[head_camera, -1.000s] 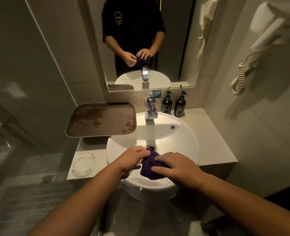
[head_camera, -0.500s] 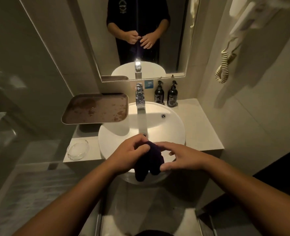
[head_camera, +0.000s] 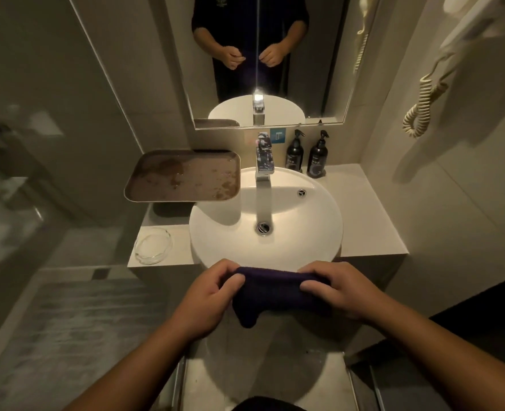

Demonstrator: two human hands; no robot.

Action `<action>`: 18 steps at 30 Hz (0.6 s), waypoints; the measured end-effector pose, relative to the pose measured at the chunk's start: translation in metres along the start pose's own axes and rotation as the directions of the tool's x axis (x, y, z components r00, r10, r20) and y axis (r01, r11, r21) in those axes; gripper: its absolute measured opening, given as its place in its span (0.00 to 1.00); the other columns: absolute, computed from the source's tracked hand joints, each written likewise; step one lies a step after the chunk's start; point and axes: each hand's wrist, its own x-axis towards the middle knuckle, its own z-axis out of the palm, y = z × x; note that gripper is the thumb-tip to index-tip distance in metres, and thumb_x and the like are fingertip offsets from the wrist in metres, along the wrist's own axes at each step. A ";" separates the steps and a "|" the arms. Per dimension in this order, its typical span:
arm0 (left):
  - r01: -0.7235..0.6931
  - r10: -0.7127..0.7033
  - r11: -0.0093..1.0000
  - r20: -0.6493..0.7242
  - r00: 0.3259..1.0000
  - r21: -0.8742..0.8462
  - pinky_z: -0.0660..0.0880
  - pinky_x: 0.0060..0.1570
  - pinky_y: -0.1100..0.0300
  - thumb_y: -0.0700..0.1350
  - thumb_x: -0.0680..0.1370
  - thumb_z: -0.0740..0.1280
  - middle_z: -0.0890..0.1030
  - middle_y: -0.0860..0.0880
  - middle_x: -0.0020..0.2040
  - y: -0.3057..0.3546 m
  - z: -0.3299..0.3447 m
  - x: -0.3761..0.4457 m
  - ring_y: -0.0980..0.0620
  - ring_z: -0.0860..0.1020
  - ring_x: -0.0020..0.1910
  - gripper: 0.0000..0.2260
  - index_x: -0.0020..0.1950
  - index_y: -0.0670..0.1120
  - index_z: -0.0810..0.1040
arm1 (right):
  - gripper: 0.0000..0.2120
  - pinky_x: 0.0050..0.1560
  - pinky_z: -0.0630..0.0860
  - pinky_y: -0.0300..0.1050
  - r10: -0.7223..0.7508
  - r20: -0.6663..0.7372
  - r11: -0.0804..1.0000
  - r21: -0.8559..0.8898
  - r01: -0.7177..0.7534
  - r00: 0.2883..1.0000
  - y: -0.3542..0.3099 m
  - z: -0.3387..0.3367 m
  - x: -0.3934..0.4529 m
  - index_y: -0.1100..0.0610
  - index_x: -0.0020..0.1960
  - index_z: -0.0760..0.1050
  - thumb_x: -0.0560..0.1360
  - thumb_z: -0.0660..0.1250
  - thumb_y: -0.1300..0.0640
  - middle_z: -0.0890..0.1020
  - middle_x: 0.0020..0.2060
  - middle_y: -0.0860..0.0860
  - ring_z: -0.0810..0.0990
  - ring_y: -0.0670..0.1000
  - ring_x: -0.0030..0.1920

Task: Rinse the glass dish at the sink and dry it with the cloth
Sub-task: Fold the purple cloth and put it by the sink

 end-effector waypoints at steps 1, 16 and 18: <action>0.021 -0.021 1.000 -0.003 1.000 -0.006 0.74 0.40 0.66 0.52 0.76 0.62 0.80 0.58 0.41 -0.009 0.001 -0.003 0.60 0.77 0.40 0.08 0.48 0.50 0.78 | 0.07 0.47 0.72 0.28 0.019 0.006 1.000 -0.002 -0.019 1.000 0.000 0.006 0.000 0.42 0.55 0.77 0.79 0.67 0.52 0.79 0.45 0.33 0.79 0.35 0.48; 0.194 -0.202 0.677 -0.074 0.977 0.710 0.71 0.55 0.49 0.54 0.82 0.56 0.83 0.47 0.51 -0.104 0.022 0.123 0.44 0.79 0.49 0.13 0.56 0.49 0.75 | 0.14 0.54 0.73 0.49 0.353 -0.042 0.866 -0.364 -0.343 0.935 0.072 0.045 0.116 0.53 0.61 0.78 0.82 0.60 0.49 0.83 0.56 0.53 0.79 0.55 0.55; 0.203 -0.230 0.635 -0.068 0.971 0.746 0.70 0.55 0.49 0.54 0.83 0.55 0.83 0.47 0.51 -0.110 0.023 0.127 0.44 0.79 0.49 0.13 0.57 0.49 0.75 | 0.14 0.54 0.73 0.49 0.344 -0.078 0.849 -0.399 -0.345 0.936 0.074 0.048 0.121 0.53 0.61 0.78 0.81 0.60 0.49 0.83 0.56 0.53 0.79 0.55 0.54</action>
